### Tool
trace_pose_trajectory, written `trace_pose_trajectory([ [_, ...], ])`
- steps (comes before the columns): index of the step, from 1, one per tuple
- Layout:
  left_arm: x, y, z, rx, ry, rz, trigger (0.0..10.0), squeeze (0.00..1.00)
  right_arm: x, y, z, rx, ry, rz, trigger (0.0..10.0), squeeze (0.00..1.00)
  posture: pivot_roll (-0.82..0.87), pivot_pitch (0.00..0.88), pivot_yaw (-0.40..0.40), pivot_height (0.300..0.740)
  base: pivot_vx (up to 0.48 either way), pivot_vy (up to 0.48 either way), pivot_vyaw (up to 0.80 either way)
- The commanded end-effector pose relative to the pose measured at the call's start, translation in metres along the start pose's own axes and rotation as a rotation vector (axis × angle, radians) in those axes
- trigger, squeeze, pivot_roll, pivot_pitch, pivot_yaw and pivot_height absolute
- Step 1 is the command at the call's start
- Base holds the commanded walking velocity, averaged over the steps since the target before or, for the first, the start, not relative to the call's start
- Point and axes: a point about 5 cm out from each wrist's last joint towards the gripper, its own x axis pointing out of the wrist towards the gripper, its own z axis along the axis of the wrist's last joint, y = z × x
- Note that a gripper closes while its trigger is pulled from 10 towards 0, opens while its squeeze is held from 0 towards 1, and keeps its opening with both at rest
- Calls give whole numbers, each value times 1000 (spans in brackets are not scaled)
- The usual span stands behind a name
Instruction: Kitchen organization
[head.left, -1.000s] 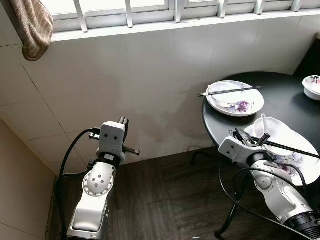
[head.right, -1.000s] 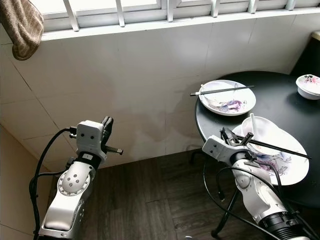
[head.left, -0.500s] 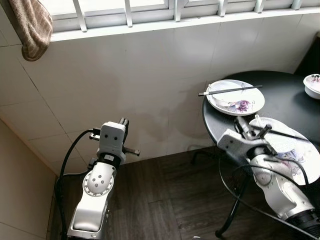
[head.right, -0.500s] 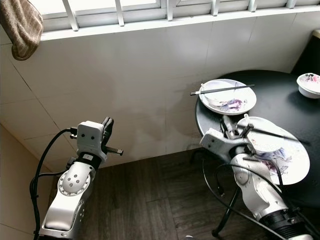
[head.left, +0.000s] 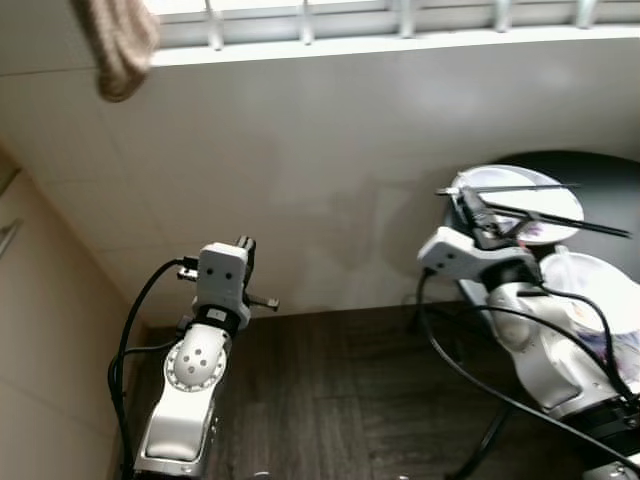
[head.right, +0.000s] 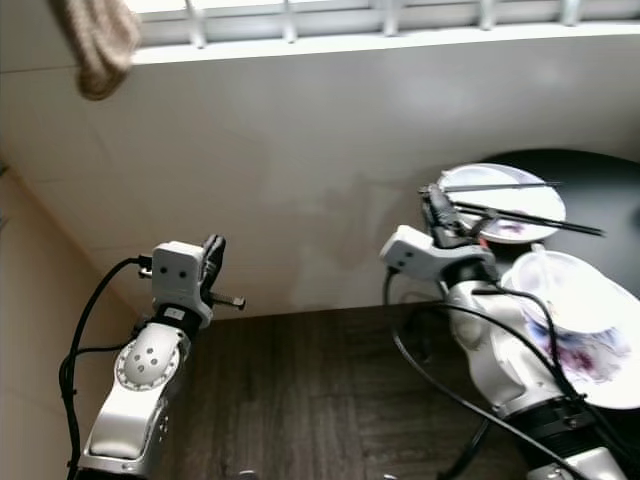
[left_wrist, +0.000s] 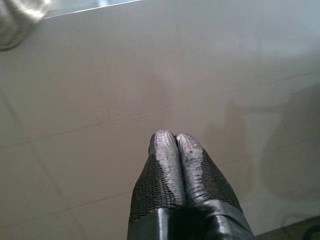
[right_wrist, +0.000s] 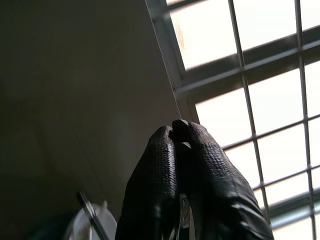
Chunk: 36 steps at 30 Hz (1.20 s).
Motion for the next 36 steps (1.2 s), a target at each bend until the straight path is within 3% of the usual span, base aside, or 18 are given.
trace_pose_trajectory([
  [1,3,0,3,-8,-12,6,10000,0,6,-6,15,12,-76,-24,9725,0,-38,21,16,740,0,0,800],
  [5,4,2,4,-7,-19,16,10000,0,9,-2,31,38,-150,-13,10000,0,-28,23,13,740,0,0,800],
  [12,4,4,5,-4,-20,25,10000,0,8,3,40,69,-178,-4,10000,0,-24,22,11,740,0,0,800],
  [20,9,7,9,-4,-43,41,10000,0,4,13,51,169,-219,34,10000,0,-18,12,15,740,0,0,800],
  [36,9,7,10,-11,-58,50,10000,0,5,16,56,250,-232,48,10000,0,-13,0,13,740,0,0,800],
])
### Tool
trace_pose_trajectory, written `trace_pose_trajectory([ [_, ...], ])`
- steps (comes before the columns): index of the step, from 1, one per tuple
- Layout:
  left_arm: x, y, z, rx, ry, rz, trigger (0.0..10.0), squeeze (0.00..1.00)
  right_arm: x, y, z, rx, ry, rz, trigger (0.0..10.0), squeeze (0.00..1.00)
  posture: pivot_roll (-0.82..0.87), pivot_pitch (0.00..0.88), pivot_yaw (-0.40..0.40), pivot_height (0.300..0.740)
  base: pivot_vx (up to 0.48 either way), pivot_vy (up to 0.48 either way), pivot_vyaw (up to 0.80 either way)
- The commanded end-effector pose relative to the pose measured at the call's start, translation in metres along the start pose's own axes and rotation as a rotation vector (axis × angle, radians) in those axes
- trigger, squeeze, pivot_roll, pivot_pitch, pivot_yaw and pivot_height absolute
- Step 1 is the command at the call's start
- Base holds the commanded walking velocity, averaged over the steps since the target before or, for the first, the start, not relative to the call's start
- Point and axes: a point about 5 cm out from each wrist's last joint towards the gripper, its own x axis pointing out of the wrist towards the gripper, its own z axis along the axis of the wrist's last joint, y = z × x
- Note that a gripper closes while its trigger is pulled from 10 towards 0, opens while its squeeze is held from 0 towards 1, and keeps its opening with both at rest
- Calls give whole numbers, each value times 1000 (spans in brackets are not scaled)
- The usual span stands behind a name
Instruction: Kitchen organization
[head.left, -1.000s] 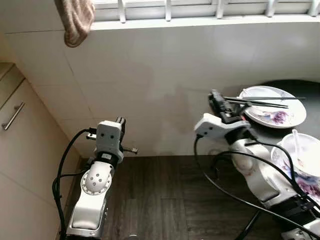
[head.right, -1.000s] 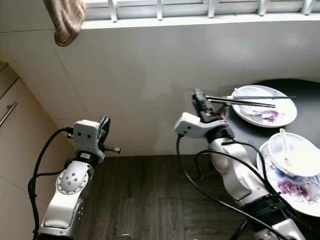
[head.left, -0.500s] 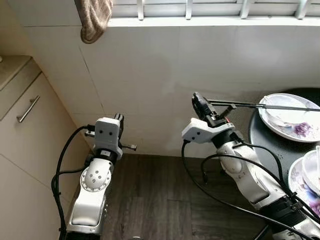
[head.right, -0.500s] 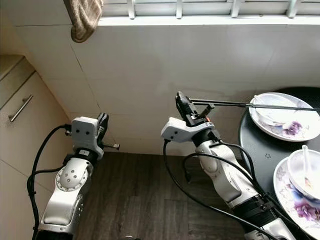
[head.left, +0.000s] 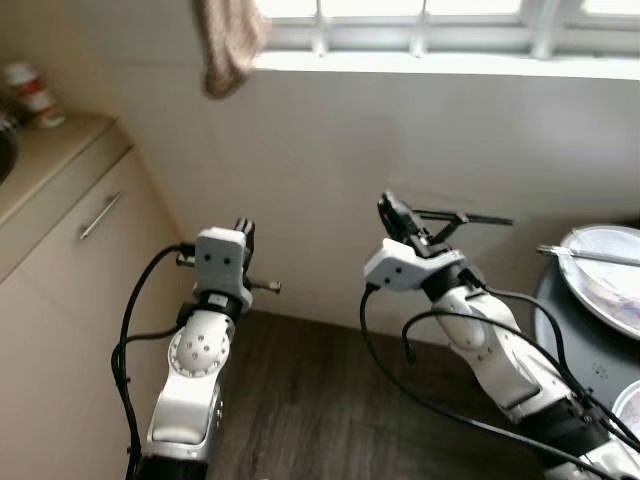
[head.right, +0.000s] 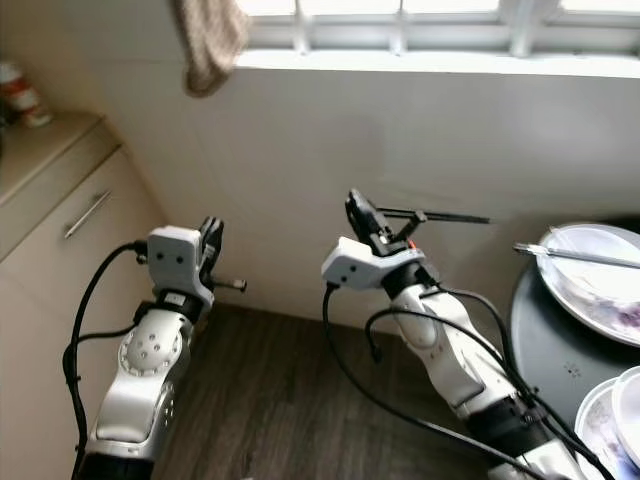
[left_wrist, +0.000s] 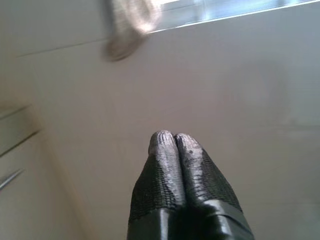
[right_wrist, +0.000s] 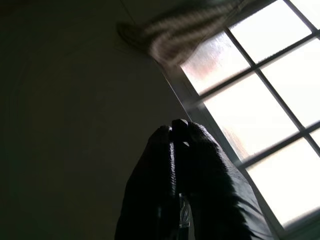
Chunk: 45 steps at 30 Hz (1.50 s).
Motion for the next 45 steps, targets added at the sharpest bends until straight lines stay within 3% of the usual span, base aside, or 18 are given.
trace_pose_trajectory([
  [1,0,2,0,-3,-2,15,10000,0,1,-1,5,17,-27,1,10000,0,-13,0,13,740,0,0,800],
  [7,0,2,0,-5,-6,16,10000,0,2,0,7,30,-33,1,10000,0,-12,0,14,740,0,0,800],
  [10,1,3,1,-3,-8,17,10000,0,3,0,4,83,-10,-6,10000,0,-11,0,15,740,0,0,800],
  [19,1,4,1,2,-8,19,10000,0,4,-8,-3,342,64,-69,10000,0,-10,9,16,740,0,0,800],
  [31,1,8,5,16,-28,30,10000,0,1,-2,-23,735,228,-101,10000,0,2,14,11,740,0,0,800],
  [45,-12,-1,-2,34,9,-28,10000,0,-7,11,-33,779,312,-38,10000,0,5,19,14,740,0,0,800],
])
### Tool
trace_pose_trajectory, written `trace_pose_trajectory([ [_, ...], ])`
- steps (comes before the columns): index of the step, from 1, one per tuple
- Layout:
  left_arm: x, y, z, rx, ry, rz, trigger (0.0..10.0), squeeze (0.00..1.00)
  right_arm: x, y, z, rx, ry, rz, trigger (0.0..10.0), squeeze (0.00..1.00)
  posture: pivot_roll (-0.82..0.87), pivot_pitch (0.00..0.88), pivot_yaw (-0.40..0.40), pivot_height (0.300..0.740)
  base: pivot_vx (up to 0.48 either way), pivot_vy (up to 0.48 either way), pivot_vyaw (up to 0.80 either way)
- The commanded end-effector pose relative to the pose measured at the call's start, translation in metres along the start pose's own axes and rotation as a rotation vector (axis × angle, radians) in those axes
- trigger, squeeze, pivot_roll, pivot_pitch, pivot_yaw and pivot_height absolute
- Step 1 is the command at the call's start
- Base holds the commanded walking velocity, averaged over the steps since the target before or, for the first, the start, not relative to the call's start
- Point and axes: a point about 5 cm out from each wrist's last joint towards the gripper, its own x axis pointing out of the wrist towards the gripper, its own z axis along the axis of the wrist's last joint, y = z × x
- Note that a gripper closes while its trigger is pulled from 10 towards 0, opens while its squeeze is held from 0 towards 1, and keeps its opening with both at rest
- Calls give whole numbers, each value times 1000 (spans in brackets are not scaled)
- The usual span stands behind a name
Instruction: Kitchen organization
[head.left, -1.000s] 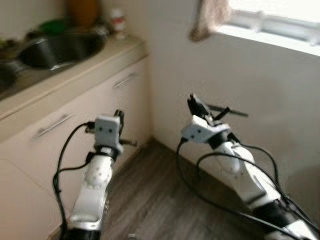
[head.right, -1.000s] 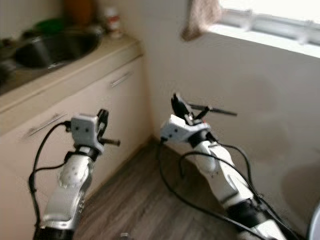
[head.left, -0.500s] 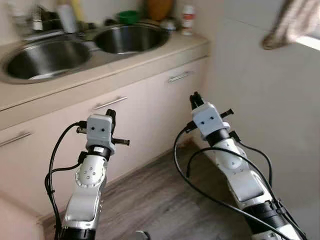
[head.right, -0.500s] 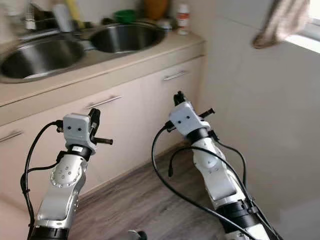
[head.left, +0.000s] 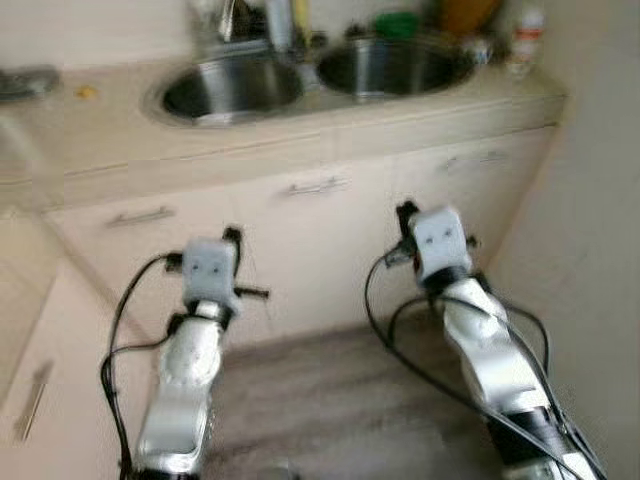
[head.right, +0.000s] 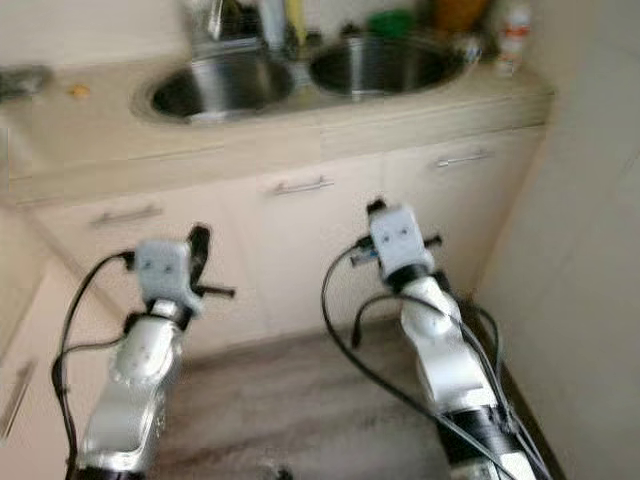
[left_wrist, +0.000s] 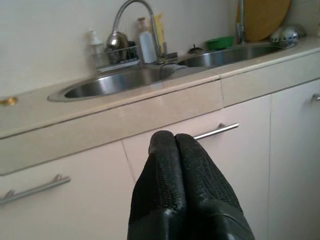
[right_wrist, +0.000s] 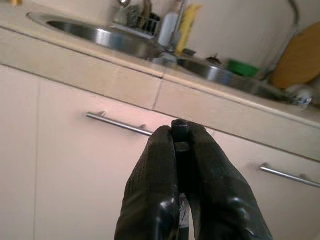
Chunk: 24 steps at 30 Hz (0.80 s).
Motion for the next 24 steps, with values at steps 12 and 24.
trace_pose_trajectory([
  [12,3,21,16,21,-93,110,10000,0,6,-12,24,-25,-129,-103,10000,0,8,19,14,740,0,0,267],
  [24,6,24,34,27,-200,127,10000,0,3,-14,80,-287,-466,-155,10000,0,14,13,14,740,274,0,0],
])
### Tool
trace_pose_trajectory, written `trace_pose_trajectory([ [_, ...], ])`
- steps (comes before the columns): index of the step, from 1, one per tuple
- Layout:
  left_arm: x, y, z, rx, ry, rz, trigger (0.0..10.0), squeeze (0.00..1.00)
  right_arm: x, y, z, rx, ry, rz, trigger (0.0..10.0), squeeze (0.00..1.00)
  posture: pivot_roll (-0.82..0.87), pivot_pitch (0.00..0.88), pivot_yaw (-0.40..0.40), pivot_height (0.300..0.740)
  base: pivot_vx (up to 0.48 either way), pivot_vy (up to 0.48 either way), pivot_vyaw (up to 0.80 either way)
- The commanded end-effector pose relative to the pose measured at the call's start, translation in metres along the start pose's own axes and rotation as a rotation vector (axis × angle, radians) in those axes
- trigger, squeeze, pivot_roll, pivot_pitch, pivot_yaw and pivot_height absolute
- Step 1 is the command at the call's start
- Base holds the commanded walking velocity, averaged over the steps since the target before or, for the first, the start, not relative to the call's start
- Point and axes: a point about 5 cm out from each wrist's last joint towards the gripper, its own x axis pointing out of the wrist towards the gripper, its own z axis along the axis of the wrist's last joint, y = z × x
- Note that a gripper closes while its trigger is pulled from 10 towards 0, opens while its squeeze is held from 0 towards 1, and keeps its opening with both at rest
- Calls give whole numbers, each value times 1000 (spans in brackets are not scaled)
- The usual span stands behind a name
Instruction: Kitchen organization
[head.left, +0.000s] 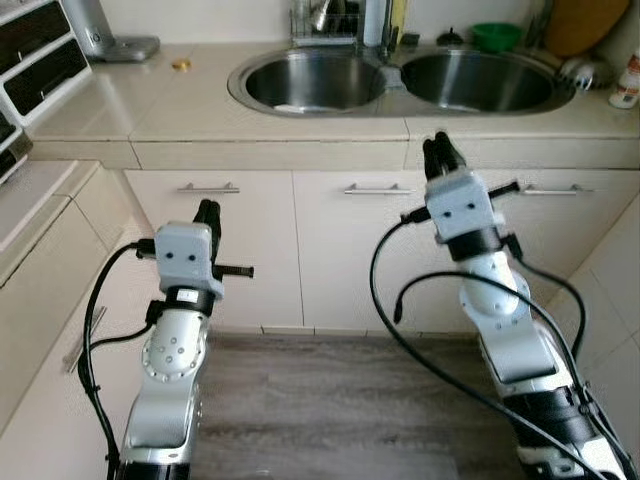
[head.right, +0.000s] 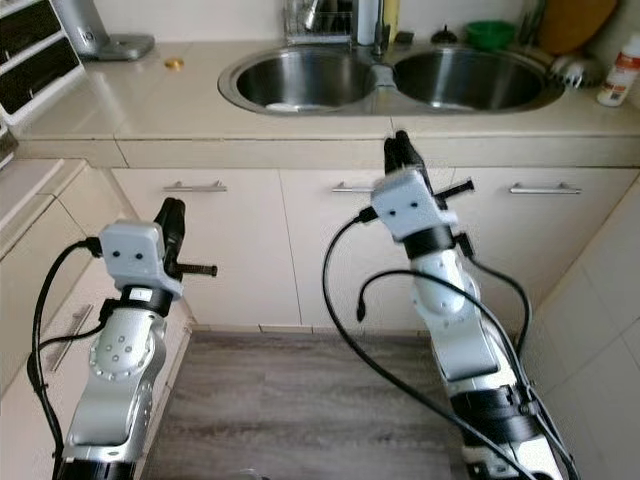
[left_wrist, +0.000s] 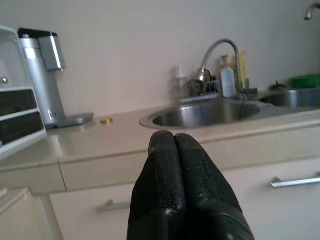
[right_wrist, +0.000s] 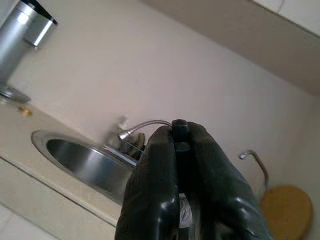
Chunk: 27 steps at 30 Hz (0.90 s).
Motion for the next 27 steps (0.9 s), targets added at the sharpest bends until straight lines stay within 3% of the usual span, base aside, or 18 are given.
trace_pose_trajectory([
  [1,3,-2,9,6,-42,-4,10000,0,0,2,4,-10,-28,6,10000,0,16,13,14,740,364,0,0],
  [5,4,-3,11,8,-59,-10,10000,0,1,6,10,-32,-62,12,10000,0,14,6,12,740,368,0,0],
  [7,5,-4,12,9,-64,-14,10000,0,1,5,10,1,-60,-6,10000,0,14,6,12,740,379,0,0],
  [27,6,-6,13,11,-72,-31,10000,0,24,-11,22,27,-131,-82,10000,0,20,3,12,740,383,0,0],
])
